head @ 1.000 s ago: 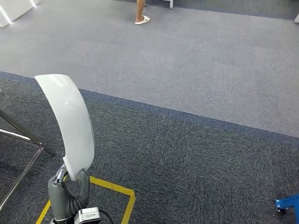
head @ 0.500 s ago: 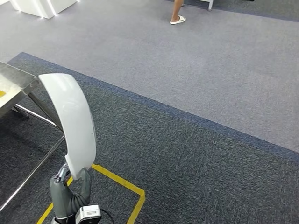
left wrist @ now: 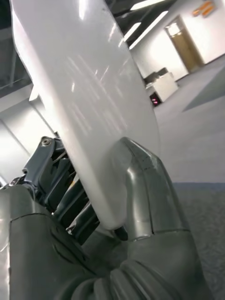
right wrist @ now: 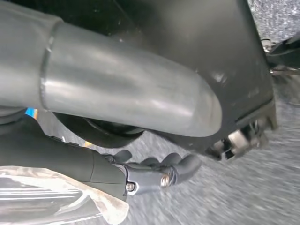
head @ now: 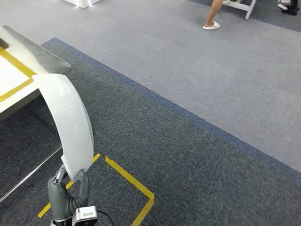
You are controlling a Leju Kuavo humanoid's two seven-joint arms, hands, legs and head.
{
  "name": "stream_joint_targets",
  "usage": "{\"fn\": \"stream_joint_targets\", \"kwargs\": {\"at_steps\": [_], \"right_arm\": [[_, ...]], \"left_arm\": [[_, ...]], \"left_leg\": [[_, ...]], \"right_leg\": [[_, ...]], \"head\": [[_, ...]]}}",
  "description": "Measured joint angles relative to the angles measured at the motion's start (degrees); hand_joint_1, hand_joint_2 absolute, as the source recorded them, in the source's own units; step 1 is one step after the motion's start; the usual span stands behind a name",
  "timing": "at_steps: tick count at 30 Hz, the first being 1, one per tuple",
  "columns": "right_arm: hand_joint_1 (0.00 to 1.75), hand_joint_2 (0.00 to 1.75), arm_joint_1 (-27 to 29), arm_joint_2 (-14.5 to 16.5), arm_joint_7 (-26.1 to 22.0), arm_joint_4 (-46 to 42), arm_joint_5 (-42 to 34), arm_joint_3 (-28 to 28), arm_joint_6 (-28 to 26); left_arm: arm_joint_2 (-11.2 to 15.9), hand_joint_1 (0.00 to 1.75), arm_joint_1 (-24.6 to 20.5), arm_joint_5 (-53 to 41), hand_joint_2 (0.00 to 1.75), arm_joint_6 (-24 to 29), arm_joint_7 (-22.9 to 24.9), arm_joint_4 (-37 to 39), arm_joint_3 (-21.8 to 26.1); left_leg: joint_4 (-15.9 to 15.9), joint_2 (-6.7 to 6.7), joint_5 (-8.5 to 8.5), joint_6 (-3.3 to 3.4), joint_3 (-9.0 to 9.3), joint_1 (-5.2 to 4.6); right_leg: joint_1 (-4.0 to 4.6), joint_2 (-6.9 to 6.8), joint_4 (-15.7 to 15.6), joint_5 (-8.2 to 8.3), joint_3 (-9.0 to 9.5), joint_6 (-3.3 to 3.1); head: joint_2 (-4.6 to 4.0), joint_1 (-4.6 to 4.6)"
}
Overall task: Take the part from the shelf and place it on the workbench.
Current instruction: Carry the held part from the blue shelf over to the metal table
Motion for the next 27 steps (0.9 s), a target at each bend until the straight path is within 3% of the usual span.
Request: {"fn": "stream_joint_targets", "kwargs": {"at_steps": [2,3,4,5,7,9,11,13,15,17,19,20,22,24,26,27], "right_arm": [[0.00,0.00,0.11,-0.01,0.01,0.00,-0.08,0.00,-0.03],[0.00,0.00,0.26,-0.01,-0.02,0.00,-0.19,0.00,-0.04],[0.00,0.00,0.41,-0.03,-0.04,0.00,-0.40,-0.01,-0.06],[0.00,0.00,0.53,-0.05,-0.08,0.00,-0.64,-0.03,-0.06],[0.00,0.00,0.51,-0.08,-0.31,0.00,-1.13,-0.09,0.01],[0.00,0.00,0.45,-0.07,-0.68,0.01,-1.38,-0.20,0.20],[0.00,0.00,0.55,-0.04,-0.93,0.02,-1.55,-0.33,0.30],[0.00,0.00,0.69,-0.03,-1.10,0.02,-1.99,-0.53,0.20],[0.00,0.00,0.65,-0.02,-1.21,0.02,-2.56,-0.93,0.14],[0.00,0.00,0.73,-0.02,-1.04,0.02,-2.98,-1.35,0.26],[0.00,0.00,0.95,-0.05,-0.76,0.02,-3.21,-1.67,0.34],[0.00,0.00,0.98,-0.06,-0.69,0.02,-3.24,-1.79,0.31],[0.00,0.00,0.88,-0.04,-0.95,0.02,-3.12,-1.94,0.12],[0.00,0.00,0.83,0.09,-1.44,0.03,-2.91,-1.99,-0.17],[0.00,0.00,0.82,0.20,-1.71,0.04,-2.78,-2.07,-0.41],[0.00,0.00,0.74,0.20,-1.75,0.04,-2.74,-2.12,-0.48]], "left_arm": [[-0.07,1.75,-0.09,0.27,1.75,0.25,-0.51,0.01,-0.04],[-0.10,1.75,-0.12,0.46,1.75,0.28,-0.79,0.01,-0.04],[-0.10,1.75,-0.11,0.61,1.75,0.29,-1.00,0.01,-0.01],[-0.10,1.75,-0.10,0.72,1.75,0.30,-1.15,0.01,0.02],[-0.12,1.75,-0.10,0.72,1.75,0.31,-1.46,0.01,0.10],[-0.13,1.75,-0.12,0.67,1.75,0.30,-1.85,-0.02,0.16],[-0.10,1.75,-0.20,0.49,1.75,0.27,-2.04,-0.11,0.19],[-0.03,1.75,-0.36,-0.09,1.75,0.24,-2.08,-0.19,0.12],[0.02,1.75,-0.85,-0.97,1.75,0.22,-2.03,-0.20,-0.21],[0.03,1.75,-1.73,-1.75,1.75,0.22,-1.83,-0.21,-0.75],[-0.03,1.75,-2.44,-2.47,1.75,0.26,-1.61,-0.20,-1.06],[-0.13,1.75,-2.63,-2.79,1.75,0.27,-1.56,-0.18,-1.03],[-0.41,1.75,-2.84,-3.25,1.75,0.30,-1.67,-0.16,-0.71],[-0.81,1.75,-3.00,-3.33,1.75,0.32,-1.93,-0.26,-0.08],[-1.26,1.75,-3.07,-3.14,1.75,0.36,-2.05,-0.48,0.58],[-1.43,1.75,-3.07,-3.04,1.75,0.38,-2.07,-0.57,0.86]], "left_leg": [[-0.20,-1.42,0.05,0.40,0.23,0.25],[-0.18,-2.22,0.01,0.53,0.24,0.25],[-0.17,-3.06,-0.05,0.58,0.30,0.23],[-0.15,-3.94,-0.12,0.61,0.40,0.22],[-0.01,-5.68,-0.36,0.36,0.72,0.32],[0.50,-7.18,-0.81,-0.22,0.63,0.29],[0.86,-8.43,-0.97,-0.83,0.17,0.32],[1.00,-9.25,-0.94,-1.28,-0.04,0.50],[3.19,-7.19,-2.23,-1.87,-0.94,0.42],[9.27,-3.88,-5.24,-2.50,-3.79,0.46],[15.50,-2.63,-7.38,-2.78,-6.96,0.74],[16.40,-2.40,-7.07,-2.73,-7.50,0.80],[12.06,-1.81,-3.59,-2.16,-5.58,0.67],[4.80,0.65,-0.61,-1.07,-2.11,-0.09],[1.48,2.23,-0.32,-0.33,-0.67,-0.78],[1.12,1.74,-0.42,-0.19,-0.67,-0.88]], "right_leg": [[-0.11,3.15,6.79,-2.99,-3.78,0.15],[-0.09,3.70,10.50,-4.14,-6.11,0.18],[-0.07,3.92,12.91,-4.31,-7.92,0.19],[-0.05,4.06,13.39,-3.31,-8.86,0.18],[-0.12,4.83,8.04,1.48,-7.56,0.10],[-0.46,7.56,1.33,4.72,-4.93,-0.05],[-0.61,9.14,-1.06,4.84,-3.73,-0.43],[-0.60,7.94,-1.35,4.77,-3.34,-1.07],[-0.73,6.47,-1.55,4.67,-2.85,-1.67],[-0.66,4.86,-1.61,4.35,-2.38,-2.08],[-0.48,3.17,-1.60,3.97,-2.04,-2.25],[-0.39,2.42,-1.60,3.77,-1.85,-2.25],[-0.20,1.11,-1.62,3.36,-1.28,-2.24],[0.06,-0.06,-1.71,2.86,-0.71,-2.05],[0.30,-1.25,-1.96,2.52,-0.36,-1.61],[0.40,-1.92,-2.16,2.40,-0.08,-1.33]], "head": [[0.00,0.27],[0.00,0.34],[0.01,0.35],[0.01,0.35],[0.01,0.36],[0.00,0.39],[0.01,0.40],[0.02,0.47],[0.02,0.07],[0.02,-0.46],[0.02,-0.51],[0.02,-0.51],[0.02,-0.52],[0.02,-0.53],[0.02,-0.53],[0.02,-0.56]]}}
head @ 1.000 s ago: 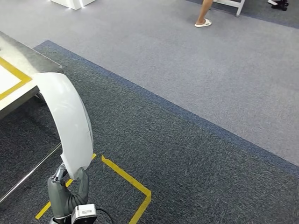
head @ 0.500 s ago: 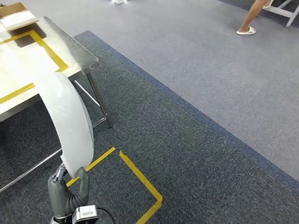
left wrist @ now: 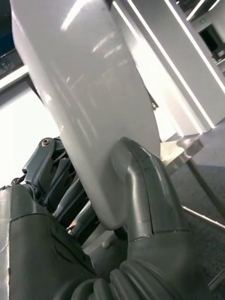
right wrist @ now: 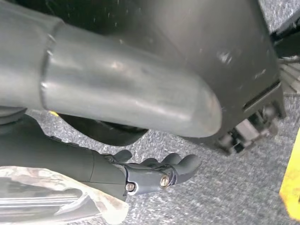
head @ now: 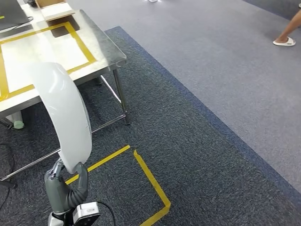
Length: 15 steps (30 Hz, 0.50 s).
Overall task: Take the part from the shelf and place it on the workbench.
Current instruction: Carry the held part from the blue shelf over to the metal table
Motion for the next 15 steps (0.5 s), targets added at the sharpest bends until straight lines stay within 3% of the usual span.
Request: {"fn": "stream_joint_targets", "kwargs": {"at_steps": [1,3,5,7,8,9,10,12,14,15], "right_arm": [[0.00,0.00,-0.10,0.00,-0.01,-0.01,0.03,-0.05,-0.03],[0.00,0.00,-0.27,0.00,0.01,-0.03,0.12,-0.11,-0.02],[0.00,0.00,-0.23,0.01,0.20,-0.03,0.27,-0.14,0.10],[0.00,0.00,-0.05,-0.01,0.52,-0.02,0.37,-0.16,0.19],[0.00,0.00,0.02,-0.03,0.68,-0.03,0.37,-0.19,0.13],[0.00,0.00,0.03,-0.05,0.86,-0.03,0.36,-0.22,0.05],[0.00,0.00,0.01,-0.07,1.03,-0.04,0.31,-0.26,-0.01],[0.00,0.00,0.03,-0.08,1.17,-0.03,0.25,-0.34,-0.07],[0.00,0.00,0.07,-0.05,1.25,-0.01,0.33,-0.40,-0.16],[0.00,0.00,0.09,-0.04,1.33,0.00,0.54,-0.42,-0.27]], "left_arm": [[-0.15,1.75,0.08,0.08,1.75,0.01,-0.02,-0.10,0.21],[-0.48,1.75,0.16,0.21,1.75,0.04,-0.07,-0.28,0.65],[-0.84,1.75,0.02,0.60,1.75,0.05,-0.11,-0.40,1.09],[-1.03,1.75,-0.09,1.11,1.75,0.04,-0.11,-0.43,1.45],[-1.08,1.75,-0.07,1.40,1.75,0.03,-0.11,-0.43,1.58],[-1.13,1.75,-0.07,1.69,1.75,0.03,-0.11,-0.43,1.68],[-1.17,1.75,-0.07,1.93,1.75,0.03,-0.11,-0.43,1.73],[-1.22,1.75,-0.14,2.23,1.75,0.03,-0.12,-0.43,1.72],[-1.23,1.75,-0.26,2.28,1.75,0.01,-0.12,-0.43,1.68],[-1.23,1.75,-0.31,2.29,1.75,0.00,-0.12,-0.43,1.66]], "left_leg": [[-0.31,-0.70,0.13,0.17,0.14,0.22],[-1.14,-2.00,0.40,0.55,0.71,0.71],[-1.50,-3.19,0.47,0.91,1.07,1.02],[-1.46,-4.61,0.35,1.10,1.10,1.07],[-1.44,-5.38,0.29,1.10,1.17,1.09],[-1.38,-6.24,0.21,1.00,1.28,1.15],[-1.27,-7.09,0.08,0.82,1.41,1.24],[-0.70,-8.67,-0.36,0.26,1.38,1.35],[-0.23,-9.93,-0.54,-0.36,0.93,1.40],[-0.14,-10.54,-0.48,-0.66,0.71,1.45]], "right_leg": [[0.00,-0.27,-0.17,-0.17,0.15,0.31],[-0.09,1.76,1.03,-1.27,-0.12,0.86],[-0.26,4.91,6.80,-4.06,-3.05,1.18],[-0.31,5.81,13.75,-6.23,-7.23,1.40],[-0.33,5.90,15.05,-5.87,-8.43,1.49],[-0.36,6.02,14.14,-4.31,-8.59,1.56],[-0.44,6.36,11.26,-1.93,-7.74,1.62],[-0.88,8.90,4.04,1.84,-4.95,1.73],[-1.15,11.05,0.76,2.45,-3.35,1.52],[-1.08,11.08,0.51,2.24,-3.10,1.25]], "head": [[0.00,0.02],[-0.01,0.22],[-0.01,0.46],[-0.01,0.50],[-0.01,0.50],[-0.01,0.50],[0.00,0.51],[-0.01,0.59],[-0.01,0.64],[-0.01,0.64]]}}
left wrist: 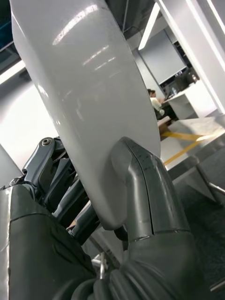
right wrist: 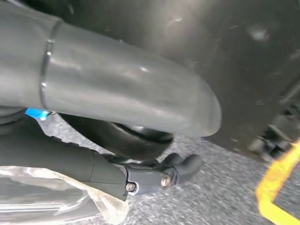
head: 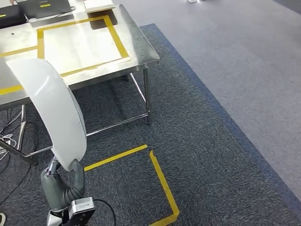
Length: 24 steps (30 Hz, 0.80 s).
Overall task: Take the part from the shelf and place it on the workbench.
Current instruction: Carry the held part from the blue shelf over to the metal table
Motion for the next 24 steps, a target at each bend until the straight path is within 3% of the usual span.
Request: {"fn": "stream_joint_targets", "kwargs": {"at_steps": [1,3,6,8,9,10,12,14,16,17,19,21,22,23,24], "right_arm": [[0.00,0.00,-0.02,0.01,0.11,0.00,0.37,-0.01,-0.16],[0.00,0.00,-0.08,0.08,0.30,0.00,1.35,0.04,-0.60],[0.00,0.00,-0.02,0.22,0.55,0.00,2.38,0.26,-1.37],[0.00,0.00,0.09,0.20,0.68,0.00,2.66,0.32,-1.60],[0.00,0.00,0.08,0.19,0.69,0.00,2.73,0.33,-1.66],[0.00,0.00,0.03,0.20,0.69,0.00,2.77,0.34,-1.70],[0.00,0.00,-0.04,0.23,0.74,0.00,2.71,0.37,-1.79],[0.00,0.00,-0.05,0.25,1.09,0.00,2.51,0.35,-2.16],[0.00,0.00,-0.21,0.25,1.58,-0.01,2.38,0.34,-2.81],[0.00,0.00,-0.33,0.24,1.84,-0.03,2.36,0.33,-3.27],[0.00,0.00,-0.54,0.23,2.52,-0.09,2.08,0.32,-4.94],[0.00,0.00,-0.51,0.13,3.38,-0.11,1.37,0.22,-7.05],[0.00,0.00,-0.40,-0.03,3.73,-0.11,0.90,0.09,-7.79],[0.00,0.00,-0.25,-0.30,4.01,-0.11,0.47,-0.10,-8.19],[0.00,0.00,-0.09,-0.61,4.26,-0.12,0.07,-0.34,-8.37]], "left_arm": [[0.01,1.75,-0.03,0.01,1.75,-0.01,-0.01,0.00,-0.01],[0.01,1.75,-0.15,0.08,1.75,0.01,-0.01,0.00,-0.03],[0.01,1.75,-0.55,0.23,1.75,0.02,-0.04,0.02,-0.14],[0.01,1.75,-0.63,0.30,1.75,0.01,-0.04,0.07,-0.17],[0.01,1.75,-0.63,0.34,1.75,0.01,-0.04,0.10,-0.17],[0.01,1.75,-0.64,0.42,1.75,0.01,-0.04,0.13,-0.17],[0.01,1.75,-0.73,0.78,1.75,0.01,-0.04,0.16,-0.21],[0.01,1.75,-0.96,1.34,1.75,0.00,-0.05,0.19,-0.40],[0.02,1.75,-1.11,1.87,1.75,-0.01,-0.07,0.20,-0.57],[0.02,1.75,-1.09,2.12,1.75,-0.01,-0.07,0.20,-0.61],[0.02,1.75,-1.08,2.56,1.75,0.01,-0.10,0.19,-0.69],[0.01,1.75,-1.08,3.14,1.75,0.01,-0.13,0.18,-0.76],[0.02,1.75,-1.02,3.49,1.75,0.00,-0.14,0.13,-0.76],[0.02,1.75,-0.87,3.88,1.75,-0.01,-0.15,-0.01,-0.76],[0.04,1.75,-0.65,4.17,1.75,-0.01,-0.15,-0.26,-0.76]], "left_leg": [[-0.06,-0.58,0.06,-0.27,-0.12,0.15],[0.99,0.54,-0.55,-0.80,-0.56,0.09],[9.84,5.14,-4.53,-1.62,-4.88,0.14],[15.17,6.22,-5.82,-1.84,-7.81,0.41],[15.11,6.43,-4.94,-1.79,-7.95,0.48],[12.82,6.76,-3.07,-1.60,-6.95,0.46],[5.46,8.91,0.52,-0.86,-3.44,-0.02],[0.96,10.94,1.27,-0.09,-1.34,-0.72],[0.21,10.41,0.79,0.42,-1.12,-0.97],[-0.10,9.79,0.85,0.66,-0.96,-0.82],[-0.73,8.68,0.99,1.22,-0.51,-0.40],[-0.90,7.86,0.89,1.68,-0.31,-0.20],[-0.89,7.41,0.77,1.83,-0.26,-0.23],[-0.88,7.00,0.60,1.90,-0.13,-0.27],[-0.87,6.61,0.38,1.91,0.10,-0.30]], "right_leg": [[0.01,-0.59,0.05,0.02,0.16,-0.33],[-0.07,-1.91,-0.25,-0.01,0.67,-0.96],[0.03,-4.49,-0.46,-0.47,1.47,-1.73],[0.17,-6.28,-0.45,-0.88,1.83,-1.89],[0.22,-7.06,-0.45,-1.09,2.04,-1.87],[0.26,-7.79,-0.45,-1.31,2.34,-1.83],[0.41,-9.05,-0.50,-1.84,2.90,-1.55],[0.65,-10.17,-0.63,-2.33,3.17,-0.96],[0.83,-11.48,-1.00,-2.66,3.70,-0.32],[0.81,-11.55,-1.06,-2.88,3.98,-0.03],[0.75,-9.36,1.11,-4.45,3.32,0.40],[0.69,-6.21,7.83,-7.53,-0.53,0.55],[0.71,-5.51,11.69,-8.75,-2.98,0.59],[0.74,-5.25,14.25,-9.02,-4.92,0.59],[0.76,-5.15,14.87,-8.07,-6.00,0.58]], "head": [[0.01,-0.01],[0.01,-0.28],[0.00,-0.92],[-0.01,-0.94],[0.00,-0.94],[0.00,-0.94],[0.00,-0.93],[-0.01,-0.92],[-0.01,-0.90],[-0.01,-0.82],[-0.01,-0.48],[-0.02,-0.03],[-0.02,0.09],[-0.02,0.13],[-0.02,0.17]]}}
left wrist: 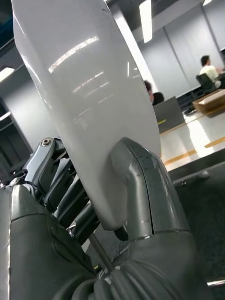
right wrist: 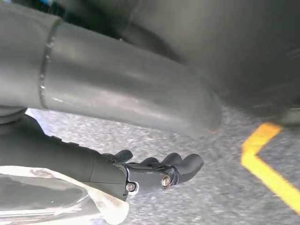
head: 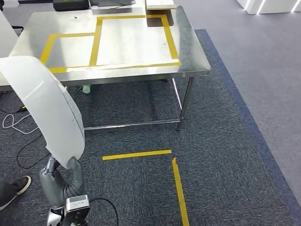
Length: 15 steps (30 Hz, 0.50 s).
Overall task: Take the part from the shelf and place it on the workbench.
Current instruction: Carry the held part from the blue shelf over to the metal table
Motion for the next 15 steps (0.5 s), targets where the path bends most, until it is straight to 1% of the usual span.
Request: {"fn": "stream_joint_targets", "kwargs": {"at_steps": [1,2,3,4,5,6,8,9,10,11,13,14,15], "right_arm": [[0.00,0.00,0.13,-0.31,0.24,-0.02,-0.30,-0.25,-0.05],[0.00,0.00,0.19,-0.57,0.54,-0.04,-0.56,-0.49,-0.09],[0.00,0.00,0.18,-0.74,0.89,-0.06,-0.85,-0.76,-0.13],[0.00,0.00,0.12,-0.86,1.25,-0.08,-1.21,-1.05,-0.19],[0.00,0.00,0.07,-0.93,1.61,-0.09,-1.62,-1.38,-0.25],[0.00,0.00,0.05,-1.00,1.87,-0.11,-1.99,-1.74,-0.29],[0.00,0.00,0.09,-1.13,2.07,-0.14,-2.26,-2.28,-0.31],[0.00,0.00,0.12,-1.21,2.07,-0.17,-2.16,-2.46,-0.30],[0.00,0.00,0.11,-1.26,2.04,-0.20,-1.99,-2.57,-0.29],[0.00,0.00,0.09,-1.29,2.00,-0.22,-1.83,-2.66,-0.28],[0.00,0.00,0.09,-1.36,1.94,-0.25,-1.63,-2.77,-0.28],[0.00,0.00,0.11,-1.42,1.92,-0.26,-1.59,-2.81,-0.28],[0.00,0.00,0.14,-1.48,1.85,-0.26,-1.60,-2.85,-0.28]], "left_arm": [[0.02,1.75,0.25,0.19,1.75,0.01,-0.01,-0.34,0.01],[0.03,1.75,0.46,0.27,1.75,0.01,-0.01,-0.69,0.01],[0.04,1.75,0.60,0.27,1.75,0.02,-0.01,-1.00,0.01],[0.04,1.75,0.68,0.27,1.75,0.01,-0.01,-1.28,0.01],[0.04,1.75,0.74,0.26,1.75,0.01,-0.01,-1.53,0.01],[0.06,1.75,0.81,0.25,1.75,0.01,-0.01,-1.76,0.02],[0.12,1.75,0.94,0.25,1.75,0.02,-0.01,-2.19,0.04],[0.15,1.75,0.98,0.26,1.75,0.02,-0.01,-2.40,0.04],[0.18,1.75,1.01,0.26,1.75,0.02,-0.02,-2.60,0.03],[0.19,1.75,1.04,0.26,1.75,0.02,-0.03,-2.75,0.02],[0.22,1.75,1.12,0.16,1.75,0.02,-0.05,-2.88,0.01],[0.24,1.75,1.19,0.07,1.75,0.02,-0.05,-2.88,0.01],[0.26,1.75,1.26,-0.02,1.75,0.02,-0.05,-2.89,0.02]], "left_leg": [[0.01,-0.33,-0.25,-0.08,0.36,-0.01],[0.02,-0.57,-0.56,-0.20,0.79,0.00],[0.06,-0.76,-0.91,-0.44,1.19,-0.06],[0.21,-0.90,-1.25,-0.70,1.45,-0.15],[0.30,-0.99,-1.49,-0.96,1.56,-0.24],[0.36,-1.06,-1.65,-1.21,1.58,-0.33],[0.45,-1.06,-1.94,-1.59,1.66,-0.29],[0.98,-0.93,-2.37,-1.85,1.58,-0.25],[2.42,-0.76,-3.18,-2.18,1.05,-0.18],[5.00,-0.58,-4.37,-2.54,-0.10,-0.06],[12.47,-0.40,-7.09,-3.15,-4.08,0.24],[15.47,-0.39,-7.68,-3.31,-5.93,0.38],[16.65,-0.38,-7.16,-3.35,-6.98,0.48]], "right_leg": [[0.01,0.01,-1.72,2.16,0.09,-0.04],[0.00,0.03,-5.12,4.89,1.09,-0.12],[0.03,0.12,-8.89,7.15,2.47,-0.22],[0.02,0.25,-12.17,8.58,3.90,-0.41],[0.04,0.37,-14.20,9.14,4.82,-0.63],[0.10,0.48,-15.05,8.99,5.32,-0.89],[0.03,0.46,-15.37,8.82,5.66,-1.45],[-0.06,0.42,-15.43,8.71,5.90,-1.76],[-0.19,0.35,-15.52,8.57,6.22,-2.08],[-0.28,0.24,-15.59,8.37,6.59,-2.37],[-0.28,0.05,-15.59,7.82,7.18,-2.72],[-0.27,-0.01,-15.58,7.53,7.51,-2.75],[-0.27,-0.03,-15.58,7.22,7.88,-2.74]], "head": [[0.00,0.04],[0.00,0.07],[0.00,0.13],[0.00,0.16],[0.00,0.16],[0.00,0.13],[0.01,0.07],[0.01,-0.05],[0.01,-0.19],[0.01,-0.33],[0.00,-0.49],[0.00,-0.47],[0.00,-0.48]]}}
